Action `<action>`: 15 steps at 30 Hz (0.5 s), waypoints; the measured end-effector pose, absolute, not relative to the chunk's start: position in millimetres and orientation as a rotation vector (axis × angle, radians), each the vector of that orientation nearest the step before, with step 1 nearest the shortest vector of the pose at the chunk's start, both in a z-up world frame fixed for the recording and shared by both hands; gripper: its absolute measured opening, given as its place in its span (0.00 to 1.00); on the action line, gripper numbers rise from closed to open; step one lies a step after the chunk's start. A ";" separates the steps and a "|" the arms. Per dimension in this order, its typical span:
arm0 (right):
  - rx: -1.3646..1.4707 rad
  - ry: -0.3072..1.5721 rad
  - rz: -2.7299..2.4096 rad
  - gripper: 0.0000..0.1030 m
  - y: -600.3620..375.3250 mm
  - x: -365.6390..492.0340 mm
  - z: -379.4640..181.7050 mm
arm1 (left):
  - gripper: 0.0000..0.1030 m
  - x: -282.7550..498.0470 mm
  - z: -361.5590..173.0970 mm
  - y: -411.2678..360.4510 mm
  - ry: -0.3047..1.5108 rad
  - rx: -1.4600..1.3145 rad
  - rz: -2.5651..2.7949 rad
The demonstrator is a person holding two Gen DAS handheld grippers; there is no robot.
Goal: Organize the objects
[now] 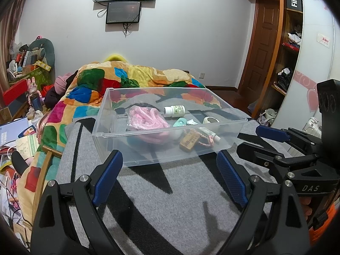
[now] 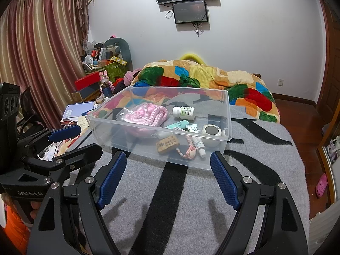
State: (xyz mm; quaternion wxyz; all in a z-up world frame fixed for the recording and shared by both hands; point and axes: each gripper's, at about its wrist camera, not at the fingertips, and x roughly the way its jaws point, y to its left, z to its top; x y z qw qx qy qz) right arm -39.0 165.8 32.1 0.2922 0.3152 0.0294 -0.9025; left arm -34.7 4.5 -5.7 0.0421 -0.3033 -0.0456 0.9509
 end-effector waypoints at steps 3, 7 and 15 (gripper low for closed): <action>0.840 0.078 -2.404 0.76 165.4 -39.0 32.4 | 0.88 -34.2 -5.8 4.1 -0.141 -0.928 2.908; 0.842 0.077 -2.403 0.76 165.1 -39.1 32.4 | 0.88 -34.3 -6.1 4.8 -0.141 -0.925 2.906; 0.842 0.077 -2.402 0.76 165.4 -39.3 32.0 | 0.88 -32.5 -4.5 4.7 -0.144 -0.919 2.905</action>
